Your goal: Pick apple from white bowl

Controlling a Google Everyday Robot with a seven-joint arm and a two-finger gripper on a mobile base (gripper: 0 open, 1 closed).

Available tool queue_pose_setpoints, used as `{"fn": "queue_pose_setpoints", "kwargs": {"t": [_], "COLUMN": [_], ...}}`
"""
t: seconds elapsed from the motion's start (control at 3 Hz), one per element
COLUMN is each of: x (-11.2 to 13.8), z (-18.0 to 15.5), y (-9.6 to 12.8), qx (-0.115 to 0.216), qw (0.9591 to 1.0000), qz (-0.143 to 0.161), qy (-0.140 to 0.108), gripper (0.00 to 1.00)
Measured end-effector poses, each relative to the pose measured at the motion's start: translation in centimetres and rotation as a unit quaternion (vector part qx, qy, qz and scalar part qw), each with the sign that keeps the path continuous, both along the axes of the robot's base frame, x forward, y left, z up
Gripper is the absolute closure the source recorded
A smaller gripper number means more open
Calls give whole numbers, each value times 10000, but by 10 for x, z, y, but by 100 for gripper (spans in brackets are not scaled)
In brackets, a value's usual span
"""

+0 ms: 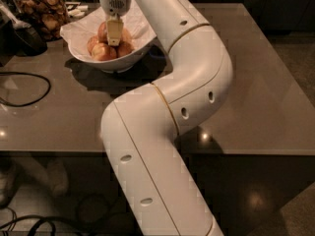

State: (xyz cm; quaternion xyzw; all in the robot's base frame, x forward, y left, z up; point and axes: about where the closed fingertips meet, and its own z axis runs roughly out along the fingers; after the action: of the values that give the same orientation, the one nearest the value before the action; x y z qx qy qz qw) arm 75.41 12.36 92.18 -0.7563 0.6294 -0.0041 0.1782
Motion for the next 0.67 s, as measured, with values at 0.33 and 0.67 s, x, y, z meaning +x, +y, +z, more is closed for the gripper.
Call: {"fn": "queue_pose_setpoints", "kwargs": {"t": [0.33,0.67], "x": [0,5], "z": [0,15], "y": [0,2], "qx": [0,164], "qw": [10000,9996], "qz": [0,-77], "qy": [0,-210], "gripper": [100,100]}}
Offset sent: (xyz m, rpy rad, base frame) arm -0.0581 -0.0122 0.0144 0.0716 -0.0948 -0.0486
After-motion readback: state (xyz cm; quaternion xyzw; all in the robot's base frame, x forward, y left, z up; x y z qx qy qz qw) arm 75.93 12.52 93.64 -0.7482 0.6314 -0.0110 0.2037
